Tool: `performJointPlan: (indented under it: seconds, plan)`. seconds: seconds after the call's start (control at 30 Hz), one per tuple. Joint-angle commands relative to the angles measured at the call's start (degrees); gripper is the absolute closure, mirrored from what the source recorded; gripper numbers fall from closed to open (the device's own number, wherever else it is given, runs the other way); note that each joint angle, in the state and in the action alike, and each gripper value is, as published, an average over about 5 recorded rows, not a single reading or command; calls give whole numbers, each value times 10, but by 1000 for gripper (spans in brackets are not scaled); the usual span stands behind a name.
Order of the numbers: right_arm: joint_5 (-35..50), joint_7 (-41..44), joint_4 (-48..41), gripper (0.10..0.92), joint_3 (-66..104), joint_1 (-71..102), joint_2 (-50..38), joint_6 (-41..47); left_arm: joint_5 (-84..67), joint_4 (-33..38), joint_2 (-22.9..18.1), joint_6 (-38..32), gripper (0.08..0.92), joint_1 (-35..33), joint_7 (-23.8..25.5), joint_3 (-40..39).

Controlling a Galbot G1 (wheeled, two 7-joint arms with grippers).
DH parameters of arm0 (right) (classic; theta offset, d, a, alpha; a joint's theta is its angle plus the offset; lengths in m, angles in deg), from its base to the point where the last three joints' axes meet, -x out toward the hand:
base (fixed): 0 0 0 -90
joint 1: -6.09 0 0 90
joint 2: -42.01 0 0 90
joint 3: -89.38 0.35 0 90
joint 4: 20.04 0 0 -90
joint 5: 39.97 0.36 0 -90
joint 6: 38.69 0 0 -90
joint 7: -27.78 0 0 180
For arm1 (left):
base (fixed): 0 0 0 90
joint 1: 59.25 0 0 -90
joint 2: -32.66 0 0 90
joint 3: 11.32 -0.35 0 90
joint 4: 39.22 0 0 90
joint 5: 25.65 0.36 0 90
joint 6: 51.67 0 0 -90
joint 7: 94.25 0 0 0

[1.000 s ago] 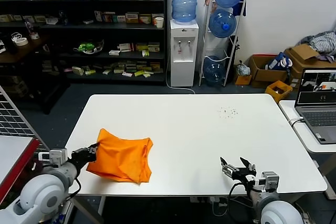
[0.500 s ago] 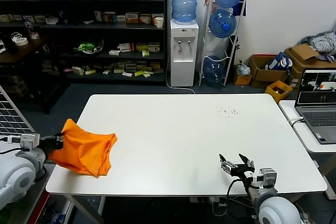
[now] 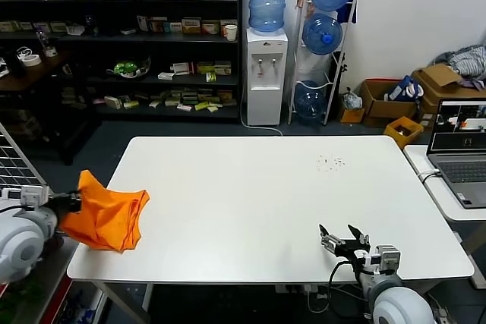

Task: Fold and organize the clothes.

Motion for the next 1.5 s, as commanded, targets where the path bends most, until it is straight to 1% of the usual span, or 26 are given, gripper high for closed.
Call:
performJointPlan:
  seconds: [0.03, 0.1, 0.17, 0.2, 0.27, 0.33, 0.4, 0.47, 0.6, 0.9, 1.0, 1.1, 1.17, 1.23, 1.3, 1.37, 1.43, 1.5]
  plan:
    - [-15, -5, 19, 203, 37, 51, 22, 3, -264, 151, -300, -3, 908, 322, -273, -380]
    - [-17, -6, 24, 203, 49, 65, 26, 4, -263, 101, -388, -10, 908, 377, -287, -430]
    - [-18, -7, 28, 203, 57, 76, 30, 5, -251, 36, -467, -10, 908, 421, -288, -455]
    - [-19, -8, 29, 203, 60, 80, 32, 6, -244, 3, -504, -9, 908, 439, -288, -463]
    - [-19, -9, 32, 203, 63, 85, 35, 6, -228, -54, -563, -6, 908, 465, -279, -478]
    - [-18, -10, 33, 203, 65, 86, 36, 7, -209, -98, -602, -4, 908, 480, -266, -495]
    - [-17, -11, 33, 203, 66, 86, 36, 7, -186, -134, -624, -3, 908, 485, -249, -508]
    - [-16, -11, 33, 203, 67, 85, 35, 7, -166, -162, -637, -2, 908, 485, -235, -514]
    - [-14, -11, 33, 203, 66, 83, 34, 6, -139, -195, -647, -2, 908, 484, -221, -513]
    - [-11, -8, 32, 203, 64, 78, 30, 2, -88, -222, -654, -4, 908, 468, -205, -506]
    - [-15, 1, 32, 203, 64, 79, 29, -8, -82, -221, -654, -4, 908, 463, -199, -505]
    - [-34, 25, 30, 203, 65, 80, 27, -28, -66, -217, -654, -11, 907, 458, -183, -502]
    - [-47, 46, 30, 203, 65, 80, 25, -42, -59, -204, -653, -18, 898, 452, -171, -496]
    - [-55, 71, 31, 203, 65, 79, 22, -60, -53, -177, -646, -26, 863, 440, -162, -486]
    - [-63, 102, 28, 203, 67, 78, 19, -87, -33, -138, -631, -32, 816, 416, -148, -472]
    - [-78, 140, 16, 203, 72, 77, 15, -130, 7, -90, -603, -39, 756, 376, -116, -447]
    - [-101, 168, -4, 203, 76, 76, 15, -173, 72, -44, -559, -51, 695, 318, -58, -406]
    - [-134, 194, -26, 203, 84, 76, 21, -215, 170, -7, -509, -82, 643, 238, 27, -343]
